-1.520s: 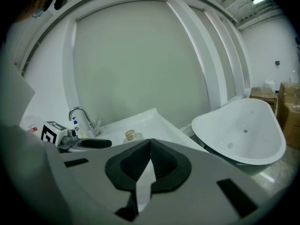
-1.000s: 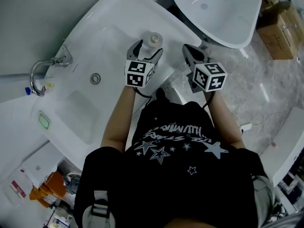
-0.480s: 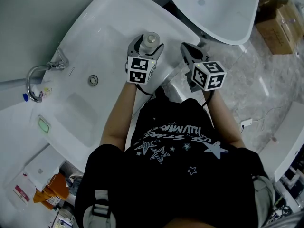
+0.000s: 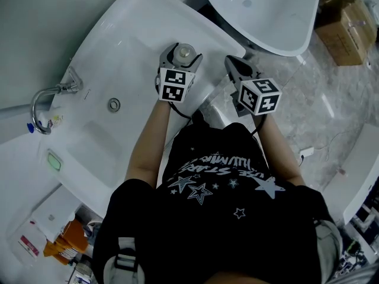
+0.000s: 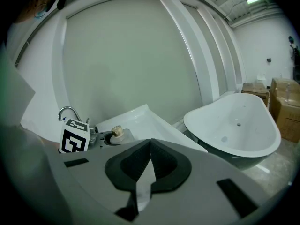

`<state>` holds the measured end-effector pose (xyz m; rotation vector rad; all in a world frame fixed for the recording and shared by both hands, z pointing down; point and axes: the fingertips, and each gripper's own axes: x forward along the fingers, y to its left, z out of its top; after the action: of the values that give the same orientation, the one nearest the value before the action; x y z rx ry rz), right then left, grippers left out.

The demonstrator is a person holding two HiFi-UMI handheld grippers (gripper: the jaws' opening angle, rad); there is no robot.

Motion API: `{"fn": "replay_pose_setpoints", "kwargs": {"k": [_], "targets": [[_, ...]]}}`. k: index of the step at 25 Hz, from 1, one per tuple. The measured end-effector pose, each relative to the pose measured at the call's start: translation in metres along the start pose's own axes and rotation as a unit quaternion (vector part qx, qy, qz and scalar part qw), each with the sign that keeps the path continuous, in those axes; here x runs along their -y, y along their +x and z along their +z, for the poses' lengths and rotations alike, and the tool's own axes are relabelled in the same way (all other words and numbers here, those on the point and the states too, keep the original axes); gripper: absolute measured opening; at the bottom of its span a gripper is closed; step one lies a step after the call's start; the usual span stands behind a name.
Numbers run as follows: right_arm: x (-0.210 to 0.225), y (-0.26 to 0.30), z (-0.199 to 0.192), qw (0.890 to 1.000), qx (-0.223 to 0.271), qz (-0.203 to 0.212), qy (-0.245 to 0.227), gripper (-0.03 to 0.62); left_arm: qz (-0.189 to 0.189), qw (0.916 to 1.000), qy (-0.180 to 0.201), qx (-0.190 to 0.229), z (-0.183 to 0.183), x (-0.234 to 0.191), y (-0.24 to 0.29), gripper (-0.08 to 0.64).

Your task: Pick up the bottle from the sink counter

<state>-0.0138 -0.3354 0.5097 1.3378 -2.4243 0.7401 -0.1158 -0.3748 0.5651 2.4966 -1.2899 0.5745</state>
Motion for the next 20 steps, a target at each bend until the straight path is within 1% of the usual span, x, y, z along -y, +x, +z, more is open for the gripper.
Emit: {"fn": "replay_pose_setpoints", "kwargs": {"k": [7,11,17,20], "targets": [[0.004,0.0,0.0,1.0,-0.001,0.0,0.005,0.006,0.005,1.0,0.007,0.005,0.001,0.0,0.0,0.347],[0.008,-0.002,-0.001,1.0,-0.001,0.001,0.007,0.006,0.007,0.9999,0.007,-0.004,0.001,0.0,0.001,0.345],[0.008,-0.006,0.005,1.0,0.002,0.014,-0.004,0.006,0.032,0.9994,0.011,-0.003,0.002,0.001,-0.003,0.344],[0.008,-0.009,0.009,1.0,0.004,0.022,-0.007,0.006,0.04,0.9992,0.005,0.001,0.007,0.003,-0.009,0.344]]}}
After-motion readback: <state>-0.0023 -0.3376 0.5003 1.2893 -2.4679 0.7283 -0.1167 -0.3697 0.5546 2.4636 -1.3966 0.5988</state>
